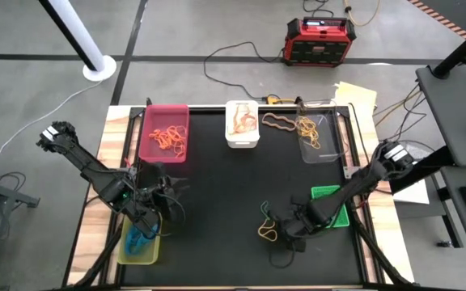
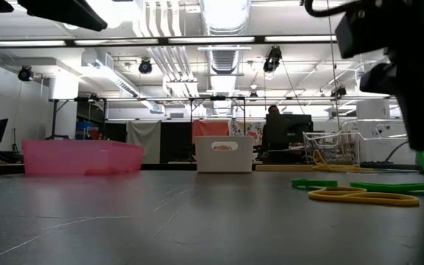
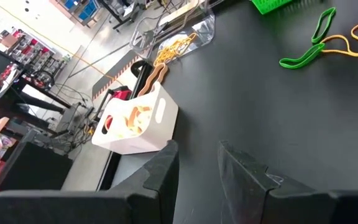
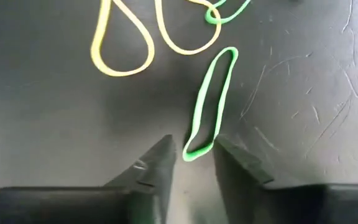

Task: Sort rubber bands into baskets
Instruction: Put the green rubber band into the green bin

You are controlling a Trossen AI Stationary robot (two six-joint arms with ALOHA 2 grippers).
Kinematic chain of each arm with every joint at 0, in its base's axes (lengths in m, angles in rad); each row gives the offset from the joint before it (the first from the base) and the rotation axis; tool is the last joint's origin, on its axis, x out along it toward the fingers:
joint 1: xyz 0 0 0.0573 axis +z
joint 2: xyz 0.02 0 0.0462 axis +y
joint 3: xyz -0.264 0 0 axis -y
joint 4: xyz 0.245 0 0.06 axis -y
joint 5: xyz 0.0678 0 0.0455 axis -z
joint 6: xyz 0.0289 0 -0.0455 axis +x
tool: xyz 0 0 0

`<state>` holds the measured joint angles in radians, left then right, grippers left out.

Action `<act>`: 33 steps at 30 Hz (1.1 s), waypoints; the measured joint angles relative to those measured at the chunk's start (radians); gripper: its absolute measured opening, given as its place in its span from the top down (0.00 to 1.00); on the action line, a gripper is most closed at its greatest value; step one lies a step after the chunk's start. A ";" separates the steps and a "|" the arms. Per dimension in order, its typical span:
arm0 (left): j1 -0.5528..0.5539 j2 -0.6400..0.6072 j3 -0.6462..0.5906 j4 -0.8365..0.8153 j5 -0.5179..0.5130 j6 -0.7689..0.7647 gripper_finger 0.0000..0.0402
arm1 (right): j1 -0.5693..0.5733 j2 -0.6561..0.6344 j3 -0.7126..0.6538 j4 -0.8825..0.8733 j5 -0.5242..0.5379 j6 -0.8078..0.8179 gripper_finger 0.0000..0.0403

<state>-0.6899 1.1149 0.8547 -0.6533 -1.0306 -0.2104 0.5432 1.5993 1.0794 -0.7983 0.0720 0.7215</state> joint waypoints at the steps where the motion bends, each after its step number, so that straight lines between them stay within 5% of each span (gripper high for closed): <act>1: 0.000 0.000 0.000 0.002 0.000 0.000 0.76 | 0.005 0.016 0.000 0.004 0.019 0.006 0.74; 7: 0.000 0.000 0.000 0.004 0.000 0.000 0.76 | 0.009 0.115 0.003 0.006 0.025 0.012 0.58; 12: 0.000 0.000 0.000 0.004 0.000 0.000 0.76 | 0.007 0.156 0.008 0.012 0.022 0.019 0.55; 16: 0.000 0.000 0.000 0.005 -0.001 0.001 0.76 | 0.007 0.159 0.009 0.015 0.018 0.019 0.62; 23: 0.000 0.000 0.000 0.006 -0.008 0.001 0.76 | 0.006 0.143 0.006 0.012 0.026 0.014 0.95; 33: 0.001 0.000 0.000 0.007 -0.008 0.001 0.76 | -0.008 0.104 0.045 -0.067 0.037 0.000 0.98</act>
<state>-0.6890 1.1149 0.8547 -0.6466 -1.0382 -0.2096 0.5351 1.7033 1.1240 -0.8653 0.1085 0.7212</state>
